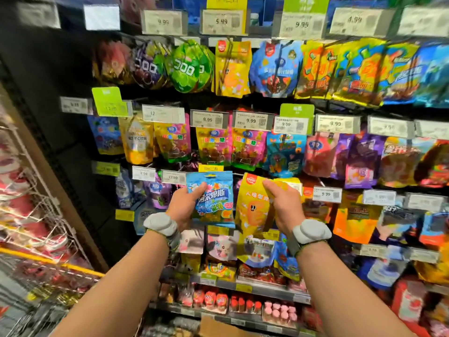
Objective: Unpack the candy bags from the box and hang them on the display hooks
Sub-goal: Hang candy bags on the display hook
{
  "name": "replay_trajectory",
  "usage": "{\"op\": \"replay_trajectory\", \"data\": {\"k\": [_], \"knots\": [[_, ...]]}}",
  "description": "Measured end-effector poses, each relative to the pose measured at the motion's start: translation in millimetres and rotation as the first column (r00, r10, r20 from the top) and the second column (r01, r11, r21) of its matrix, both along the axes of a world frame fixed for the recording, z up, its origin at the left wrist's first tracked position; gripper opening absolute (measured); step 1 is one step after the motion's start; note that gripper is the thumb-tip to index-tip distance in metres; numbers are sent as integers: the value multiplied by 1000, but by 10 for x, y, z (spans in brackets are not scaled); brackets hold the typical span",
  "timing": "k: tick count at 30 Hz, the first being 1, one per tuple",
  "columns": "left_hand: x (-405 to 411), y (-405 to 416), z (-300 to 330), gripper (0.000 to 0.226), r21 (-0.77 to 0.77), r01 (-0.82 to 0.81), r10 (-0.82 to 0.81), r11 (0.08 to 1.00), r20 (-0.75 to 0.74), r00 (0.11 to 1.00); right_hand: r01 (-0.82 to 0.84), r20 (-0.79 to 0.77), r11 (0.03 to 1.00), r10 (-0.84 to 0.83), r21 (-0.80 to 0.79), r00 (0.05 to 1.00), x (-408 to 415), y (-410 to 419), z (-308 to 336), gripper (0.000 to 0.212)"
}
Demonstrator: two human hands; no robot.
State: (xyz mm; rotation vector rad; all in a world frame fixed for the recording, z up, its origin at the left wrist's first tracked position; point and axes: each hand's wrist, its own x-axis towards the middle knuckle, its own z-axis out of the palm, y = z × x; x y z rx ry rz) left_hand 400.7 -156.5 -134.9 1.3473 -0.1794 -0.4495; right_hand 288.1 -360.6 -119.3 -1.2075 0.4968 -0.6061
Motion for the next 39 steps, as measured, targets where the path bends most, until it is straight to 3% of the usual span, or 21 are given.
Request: {"op": "replay_trajectory", "data": {"k": [2,5,9,14,22,31,33,36,39], "knots": [[90,20,141,29,6,-17,16,1000,26,1000,5,17,999,-5,-36,1000,80,20,108,20],[205,87,367,33,-1,-25,25,1000,68,997,-5,34,998,8,-68,999,241,44,300,39],[283,178,654,28,-20,-40,43,999,151,988,27,86,991,-16,-130,996,362,129,594,20],[325,243,1087,26,5,-57,54,998,270,961,58,159,989,-35,-139,987,515,194,987,17],[438,255,1706,25,133,-145,54,981,527,848,93,302,952,0,-292,953,613,254,1660,23],[527,199,2201,34,103,-206,95,973,637,765,198,382,886,-26,-418,924,686,257,2096,27],[576,176,2315,42,127,-240,87,962,691,717,218,387,883,-45,-416,921,697,252,2155,31],[674,183,2483,58,189,-369,53,910,829,557,249,370,870,-84,-426,925,719,244,2207,37],[722,155,2693,46,218,-487,15,846,903,430,269,378,859,-96,-436,921,721,228,2259,37]]}}
